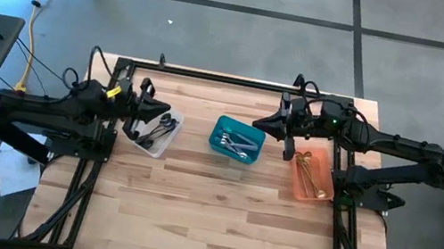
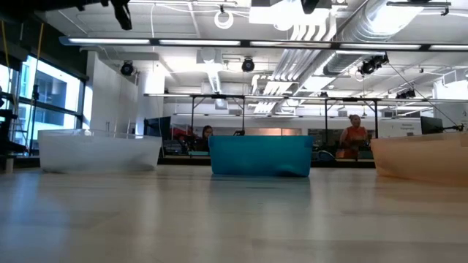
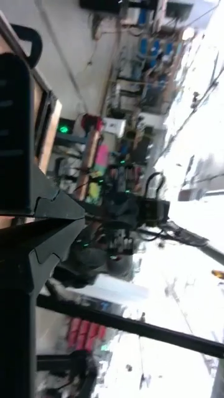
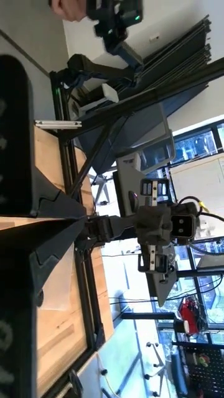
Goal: Sort silverware by color (type)
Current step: Return to Home Position
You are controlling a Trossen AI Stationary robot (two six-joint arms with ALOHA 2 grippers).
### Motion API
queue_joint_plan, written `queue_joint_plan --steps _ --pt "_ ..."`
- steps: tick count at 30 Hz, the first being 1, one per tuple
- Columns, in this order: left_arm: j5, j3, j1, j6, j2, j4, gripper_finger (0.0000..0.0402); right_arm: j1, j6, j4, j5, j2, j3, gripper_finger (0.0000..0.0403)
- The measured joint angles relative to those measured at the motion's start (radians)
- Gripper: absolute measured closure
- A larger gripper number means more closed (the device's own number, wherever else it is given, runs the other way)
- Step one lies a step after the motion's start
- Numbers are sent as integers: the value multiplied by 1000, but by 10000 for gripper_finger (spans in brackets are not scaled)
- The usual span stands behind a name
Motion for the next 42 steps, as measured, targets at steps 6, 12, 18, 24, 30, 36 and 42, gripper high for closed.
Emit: queue_joint_plan --steps 6,12,18,24,30,36,42 --pt "-24 -125 0 -17 -68 119 401 0 21 0 0 0 0 403" --pt "-15 -210 2 -15 -171 112 401 0 25 -1 0 0 0 403" --pt "-14 -299 8 -30 -352 104 401 0 66 -2 0 0 0 403" --pt "-20 -338 9 -31 -525 -32 401 0 80 -2 1 0 0 403" --pt "-42 -339 9 6 -605 -137 401 0 87 -3 1 0 0 403" --pt "-69 -372 9 14 -604 -106 401 0 103 -6 1 0 0 403" --pt "-89 -413 -6 -15 -603 -58 401 0 113 -8 1 0 0 403"
